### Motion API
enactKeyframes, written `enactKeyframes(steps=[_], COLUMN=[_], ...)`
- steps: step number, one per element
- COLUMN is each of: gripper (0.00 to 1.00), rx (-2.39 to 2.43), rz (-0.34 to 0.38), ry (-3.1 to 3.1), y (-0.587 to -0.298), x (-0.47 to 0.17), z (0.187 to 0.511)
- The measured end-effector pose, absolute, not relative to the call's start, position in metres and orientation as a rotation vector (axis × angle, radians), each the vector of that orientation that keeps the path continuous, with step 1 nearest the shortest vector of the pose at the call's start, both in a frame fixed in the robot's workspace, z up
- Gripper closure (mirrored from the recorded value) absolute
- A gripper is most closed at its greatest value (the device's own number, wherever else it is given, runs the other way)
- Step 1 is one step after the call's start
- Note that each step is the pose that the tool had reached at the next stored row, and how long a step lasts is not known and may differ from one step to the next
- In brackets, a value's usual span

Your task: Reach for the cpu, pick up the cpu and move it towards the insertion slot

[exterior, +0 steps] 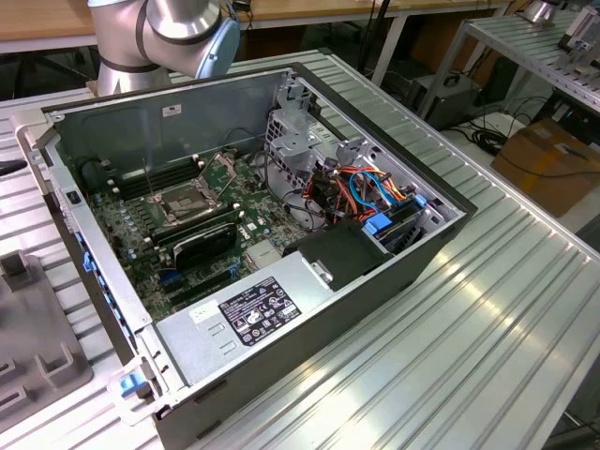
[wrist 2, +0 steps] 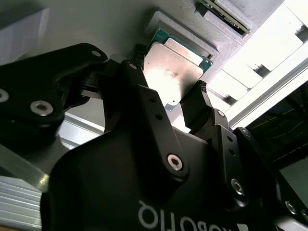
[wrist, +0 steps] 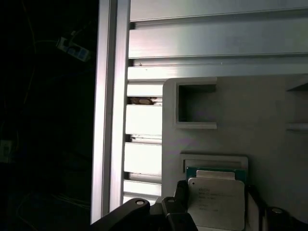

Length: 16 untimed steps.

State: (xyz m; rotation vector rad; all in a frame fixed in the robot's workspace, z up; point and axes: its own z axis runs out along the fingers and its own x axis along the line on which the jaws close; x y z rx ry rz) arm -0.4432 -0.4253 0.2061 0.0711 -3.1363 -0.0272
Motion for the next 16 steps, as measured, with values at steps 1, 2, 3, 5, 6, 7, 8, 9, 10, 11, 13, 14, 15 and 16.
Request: enactKeyframes(steps=[1,2,3,5,6,7,8,9,10,11,13,14,15,16], gripper=[0.45,0.45,0.45,0.45,0.45,0.45,0.45,0.45,0.45,0.45,0.45,0.45,0.45,0.45], rx=[0.071,0.071,0.071,0.071,0.071,0.071,0.071,0.071,0.071,0.071,0.071,0.071,0.071,0.071], rz=[-0.027,-0.027,-0.027,-0.027,-0.027,-0.027,-0.027,-0.027,-0.027,-0.027,-0.027,-0.027,-0.027,-0.027], ry=[-3.136,-3.136,-3.136,-3.136,-3.136,-3.136,-3.136,-3.136,-3.136,-3.136,-3.136,-3.136,-3.136,-3.136], y=[-0.425,-0.425,-0.425,-0.425,-0.425,-0.425,-0.425,-0.425,-0.425,-0.425,-0.425,-0.425,-0.425,-0.425], x=[-0.443,-0.443,-0.443,-0.443,-0.443,-0.443,-0.443,-0.443,-0.443,-0.443,-0.443,-0.443,-0.443,-0.443], z=[0.207,0.209,0.210,0.216,0.219,0.220,0.222,0.223,0.224,0.225,0.227,0.229,0.231,0.231])
